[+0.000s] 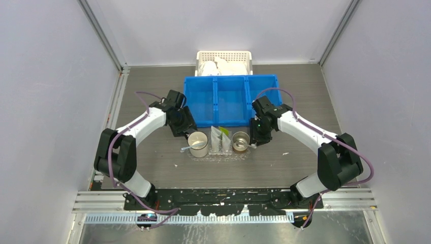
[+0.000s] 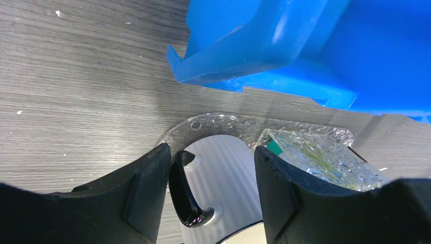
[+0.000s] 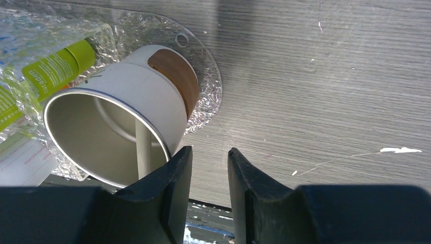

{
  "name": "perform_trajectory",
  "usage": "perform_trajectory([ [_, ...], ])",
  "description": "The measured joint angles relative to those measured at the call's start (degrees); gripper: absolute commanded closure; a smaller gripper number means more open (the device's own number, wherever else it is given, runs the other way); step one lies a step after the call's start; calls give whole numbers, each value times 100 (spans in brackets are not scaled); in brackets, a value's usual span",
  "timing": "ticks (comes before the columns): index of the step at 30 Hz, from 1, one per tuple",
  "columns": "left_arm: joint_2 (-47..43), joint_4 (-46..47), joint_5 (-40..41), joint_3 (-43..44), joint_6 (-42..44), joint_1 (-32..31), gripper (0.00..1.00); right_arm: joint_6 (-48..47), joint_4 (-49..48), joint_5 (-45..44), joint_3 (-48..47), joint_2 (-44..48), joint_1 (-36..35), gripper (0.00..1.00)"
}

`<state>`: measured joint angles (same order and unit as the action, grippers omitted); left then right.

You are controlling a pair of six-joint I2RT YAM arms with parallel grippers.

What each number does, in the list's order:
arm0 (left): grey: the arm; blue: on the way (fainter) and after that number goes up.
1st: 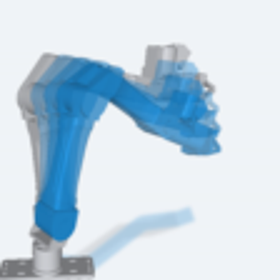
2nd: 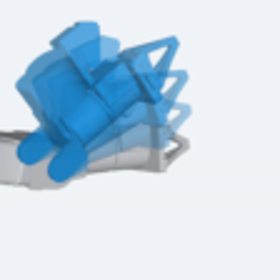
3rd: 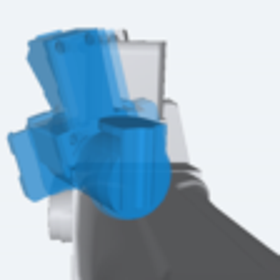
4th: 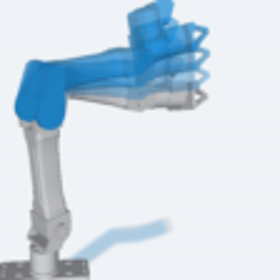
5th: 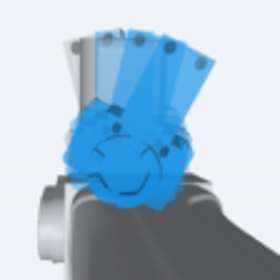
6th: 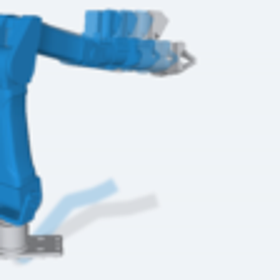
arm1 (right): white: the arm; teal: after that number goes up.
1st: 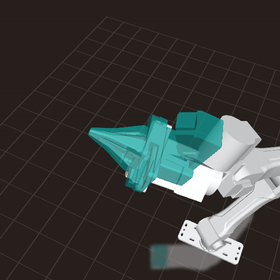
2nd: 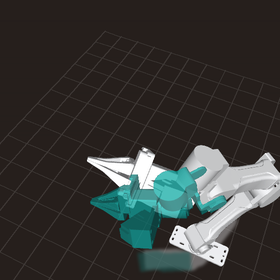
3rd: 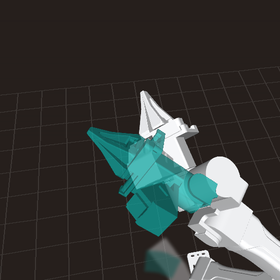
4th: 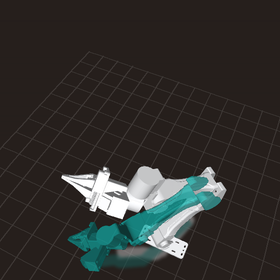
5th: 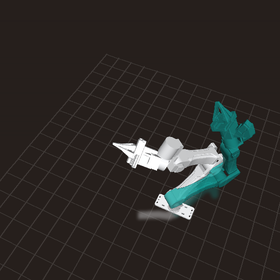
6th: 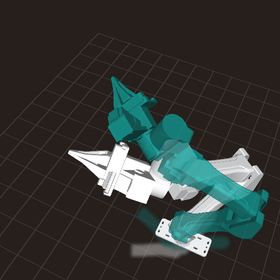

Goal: Prepare toiletry sets of a toothbrush and toothpaste on the tray

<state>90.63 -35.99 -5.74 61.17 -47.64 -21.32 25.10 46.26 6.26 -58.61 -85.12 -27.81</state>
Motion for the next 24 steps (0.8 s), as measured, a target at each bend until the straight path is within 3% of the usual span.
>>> perform_trajectory([
  [6, 17, 13, 0, 37, 2, -2, 37, 15, 4, -59, 0, -13, -52, 62],
  [16, 20, -74, 98, 164, 22, -4, 26, -35, 317, -669, -173, 190, 157, 47],
  [20, 20, -264, 249, 374, 116, -4, 18, -111, 448, -857, -402, 428, 415, 34],
  [24, 2, -592, 448, 750, 297, -4, 1, -240, 632, -1003, -789, 645, 682, 11],
])
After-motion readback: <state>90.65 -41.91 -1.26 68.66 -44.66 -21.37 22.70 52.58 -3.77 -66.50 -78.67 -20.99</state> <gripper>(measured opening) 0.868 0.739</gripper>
